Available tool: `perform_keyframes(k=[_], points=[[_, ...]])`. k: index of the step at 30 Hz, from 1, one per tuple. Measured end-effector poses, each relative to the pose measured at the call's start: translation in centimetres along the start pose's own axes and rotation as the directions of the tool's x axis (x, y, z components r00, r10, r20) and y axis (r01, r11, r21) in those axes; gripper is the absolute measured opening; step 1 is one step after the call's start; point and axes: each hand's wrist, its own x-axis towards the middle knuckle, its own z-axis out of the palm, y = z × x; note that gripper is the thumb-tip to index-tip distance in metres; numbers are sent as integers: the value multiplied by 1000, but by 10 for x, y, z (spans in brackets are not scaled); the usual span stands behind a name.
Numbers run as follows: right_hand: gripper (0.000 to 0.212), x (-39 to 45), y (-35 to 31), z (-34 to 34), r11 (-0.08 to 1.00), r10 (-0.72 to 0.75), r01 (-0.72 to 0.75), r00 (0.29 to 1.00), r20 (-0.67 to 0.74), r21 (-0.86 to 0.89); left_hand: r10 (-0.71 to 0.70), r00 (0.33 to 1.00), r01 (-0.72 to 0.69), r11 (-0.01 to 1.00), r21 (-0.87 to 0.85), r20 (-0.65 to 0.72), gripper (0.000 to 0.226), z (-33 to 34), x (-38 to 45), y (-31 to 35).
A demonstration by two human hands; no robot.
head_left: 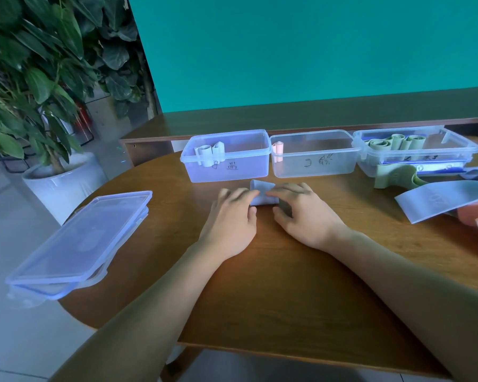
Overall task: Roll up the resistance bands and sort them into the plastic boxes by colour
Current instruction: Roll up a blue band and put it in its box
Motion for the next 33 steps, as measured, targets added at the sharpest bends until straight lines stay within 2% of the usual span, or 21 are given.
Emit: perform_keyframes(k=[6, 9, 13, 18, 23, 27, 29, 31, 33], points=[[45, 6, 4, 2, 1000, 6, -5, 999, 32, -22, -2, 1000, 1, 1000, -31, -21, 47, 0, 3, -1], [37, 6, 3, 1, 1000, -24, 25, 998, -51, 12, -20, 1000, 19, 996, -85, -9, 57, -1, 4, 0], [28, 3, 1, -3, 987, 34, -1, 978, -206, 161, -52, 998, 42, 978, -206, -44, 62, -6, 0, 2], [25, 2, 0, -4, 976, 79, -26, 967, -243, 215, -42, 992, 8, 959, -283, -115, 55, -9, -7, 1], [30, -2, -3, -10, 970, 91, -43, 977, -193, 239, -84, 989, 36, 932, -359, -121, 37, -13, -9, 1], [53, -1, -2, -9, 958, 121, -96, 990, -78, 269, -112, 994, 108, 884, -456, 19, 52, -16, -7, 1], [61, -1, 0, -9, 936, 136, -101, 987, -80, 338, -123, 988, 46, 824, -564, -98, 53, -18, -8, -1], [54, -2, 3, -9, 926, 148, -83, 978, -150, 369, -148, 954, -51, 778, -627, -261, 50, -20, -11, -3], [54, -1, 4, -9, 921, 173, -87, 965, -198, 379, -182, 933, -65, 764, -642, -310, 48, -21, -14, -4]])
